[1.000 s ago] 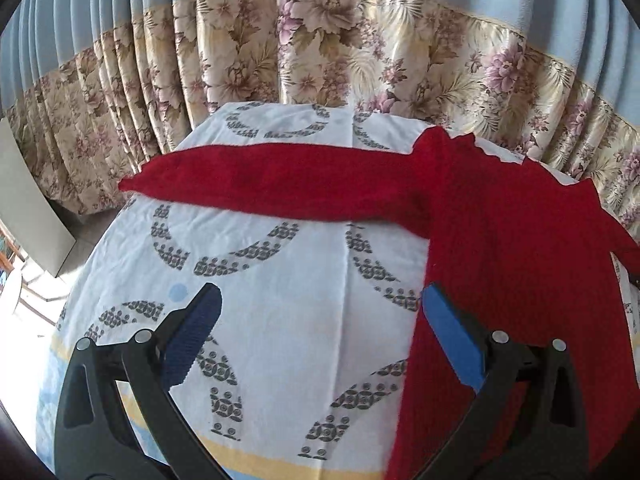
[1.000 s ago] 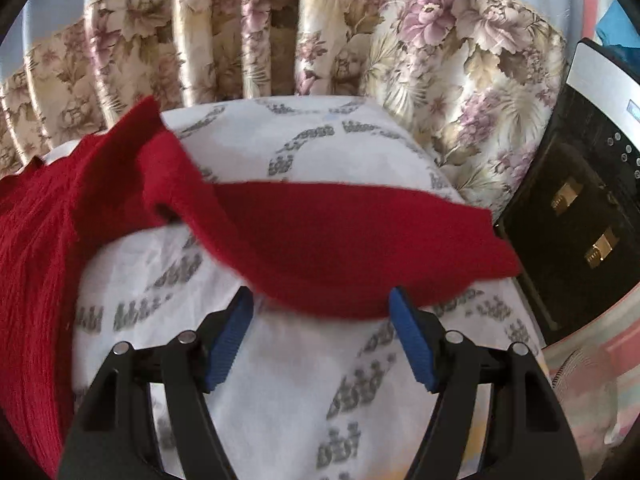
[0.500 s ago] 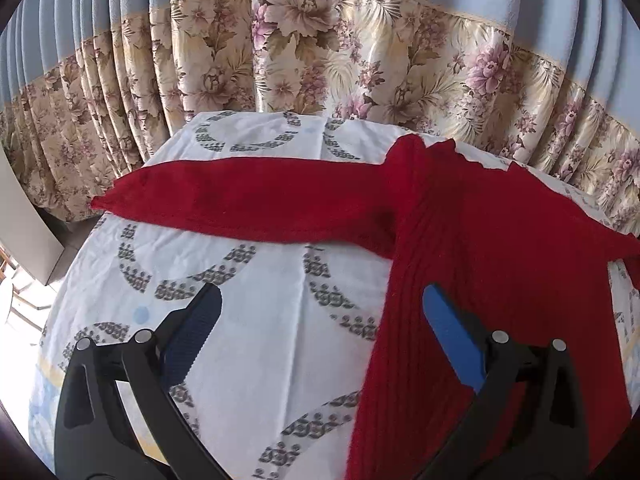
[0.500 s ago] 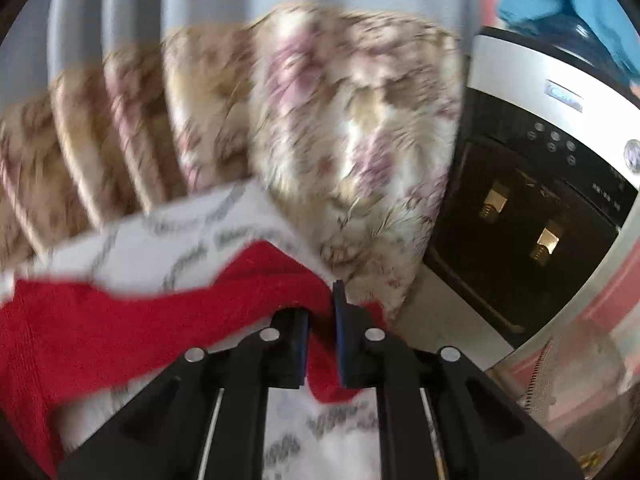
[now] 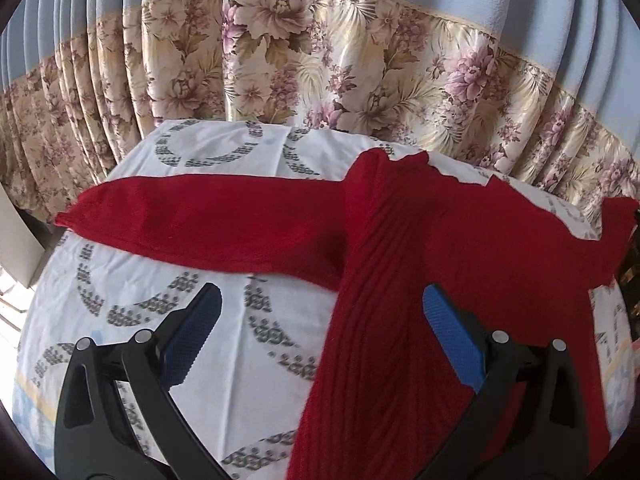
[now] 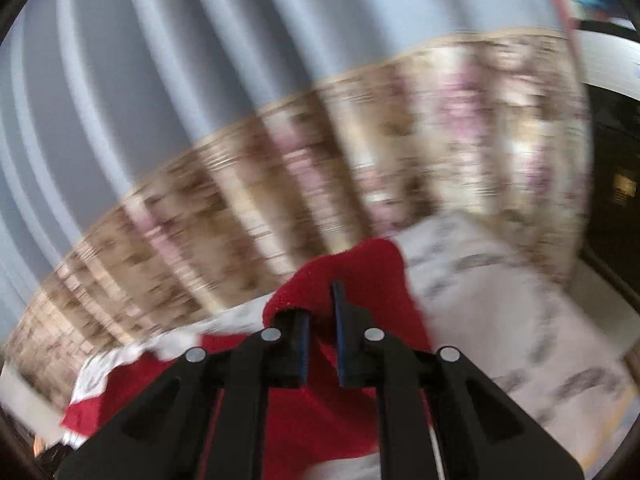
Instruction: Fold small clothes
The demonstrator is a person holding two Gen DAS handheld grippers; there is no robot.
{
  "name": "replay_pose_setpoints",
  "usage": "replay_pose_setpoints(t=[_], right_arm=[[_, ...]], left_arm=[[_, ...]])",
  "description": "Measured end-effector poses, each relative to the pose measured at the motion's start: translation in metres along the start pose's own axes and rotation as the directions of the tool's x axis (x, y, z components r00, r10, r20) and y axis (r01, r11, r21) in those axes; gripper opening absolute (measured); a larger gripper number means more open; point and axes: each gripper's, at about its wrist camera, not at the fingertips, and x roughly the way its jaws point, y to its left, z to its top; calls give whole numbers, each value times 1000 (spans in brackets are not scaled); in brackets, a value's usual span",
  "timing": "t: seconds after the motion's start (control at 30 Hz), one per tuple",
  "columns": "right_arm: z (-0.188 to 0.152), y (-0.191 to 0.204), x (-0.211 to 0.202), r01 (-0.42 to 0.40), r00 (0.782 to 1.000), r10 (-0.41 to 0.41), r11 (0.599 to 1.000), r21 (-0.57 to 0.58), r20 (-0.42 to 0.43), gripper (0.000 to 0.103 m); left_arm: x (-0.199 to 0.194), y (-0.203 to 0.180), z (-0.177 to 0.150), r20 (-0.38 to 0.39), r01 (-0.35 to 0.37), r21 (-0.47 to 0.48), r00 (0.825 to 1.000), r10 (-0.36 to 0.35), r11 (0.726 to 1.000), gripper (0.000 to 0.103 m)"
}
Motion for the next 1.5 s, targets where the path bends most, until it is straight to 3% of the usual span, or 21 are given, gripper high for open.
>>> replay_pose_setpoints(t=[0.17,0.3,0.4,0.5,0.57,0.67,0.8,0.87,1.0,1.13,1.27,1.5], right_arm=[[-48,100,40,-115,989,99,983,-146,-113,11],[-103,153,75,-114,966,37,949,-293,-255,13],[-137,163,95,-85,940,-45,930,-359,-338,13],[-145,156,90,-53,940,-80,926,-374,-332,32],[-143,148,81,-25,940,-106,926,-376,-324,62],[-141,136,62,-45,938,-85,931,-361,-335,92],[-140,113,29,-43,931,-92,934,-355,-353,95],[-134,88,4,-48,945,-57,949,-311,-323,95],[-112,40,-19,75,969,-131,963,-260,-208,95],[-86,1,-13,133,966,-176,967,-219,-187,96],[-54,-15,-1,185,968,-226,938,-294,-109,96],[-14,-44,18,191,969,-230,924,-331,-85,96]], left_arm=[[5,-2,7,3,8,-16,1000,-8,1000,100],[10,-2,8,-4,4,-19,1000,-4,1000,100],[14,-1,7,-15,-2,-16,1000,1,1000,100],[17,-1,5,-23,-4,-19,1000,4,1000,100],[19,-3,3,-27,-6,-19,1000,5,1000,100],[20,-11,2,-31,-3,-4,1000,3,1000,100],[17,-34,3,-29,11,40,1000,-10,999,100],[14,-55,6,-19,25,83,1000,-24,996,100],[10,-114,12,4,62,195,998,-64,979,100],[18,-171,13,4,92,244,995,-96,965,100],[36,-224,10,-17,115,230,993,-114,966,100],[60,-306,5,-4,107,284,994,-111,953,100]])
